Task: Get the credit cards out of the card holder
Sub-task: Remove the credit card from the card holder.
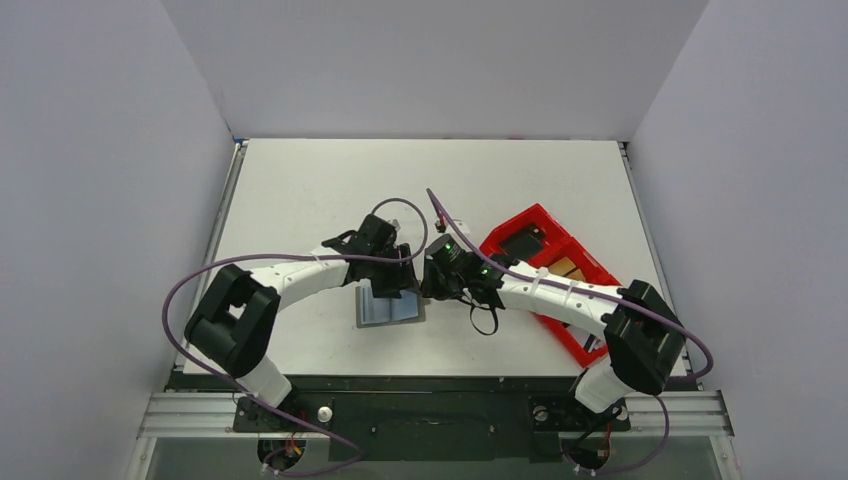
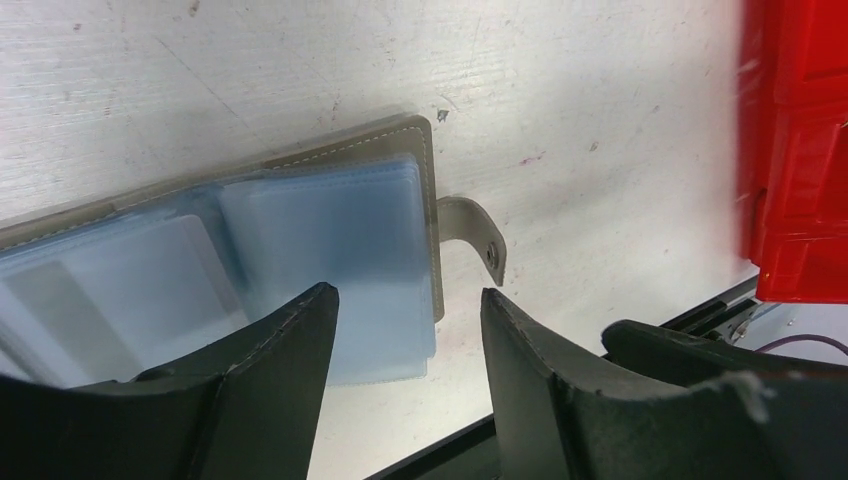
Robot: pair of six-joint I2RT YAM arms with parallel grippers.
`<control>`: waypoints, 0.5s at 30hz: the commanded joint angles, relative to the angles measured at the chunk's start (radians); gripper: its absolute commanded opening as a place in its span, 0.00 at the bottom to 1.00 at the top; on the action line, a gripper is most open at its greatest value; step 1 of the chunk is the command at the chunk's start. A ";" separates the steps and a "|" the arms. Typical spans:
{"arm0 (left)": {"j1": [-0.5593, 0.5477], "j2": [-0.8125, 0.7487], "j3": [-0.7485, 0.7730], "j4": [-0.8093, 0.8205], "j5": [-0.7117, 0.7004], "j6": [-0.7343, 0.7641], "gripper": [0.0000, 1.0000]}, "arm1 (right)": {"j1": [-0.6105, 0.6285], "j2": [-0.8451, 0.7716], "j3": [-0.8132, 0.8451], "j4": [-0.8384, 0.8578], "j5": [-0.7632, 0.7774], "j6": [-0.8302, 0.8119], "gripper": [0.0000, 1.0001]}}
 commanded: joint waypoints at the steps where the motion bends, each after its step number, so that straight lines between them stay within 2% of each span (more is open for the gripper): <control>1: 0.034 -0.098 0.043 -0.017 -0.030 0.014 0.53 | 0.020 0.004 0.048 0.023 0.011 0.006 0.33; 5: 0.088 -0.156 0.025 -0.089 -0.066 0.030 0.57 | 0.042 0.060 0.099 0.027 -0.004 0.007 0.33; 15: 0.256 -0.306 -0.071 -0.168 -0.098 0.079 0.58 | 0.106 0.252 0.272 0.022 -0.048 0.000 0.33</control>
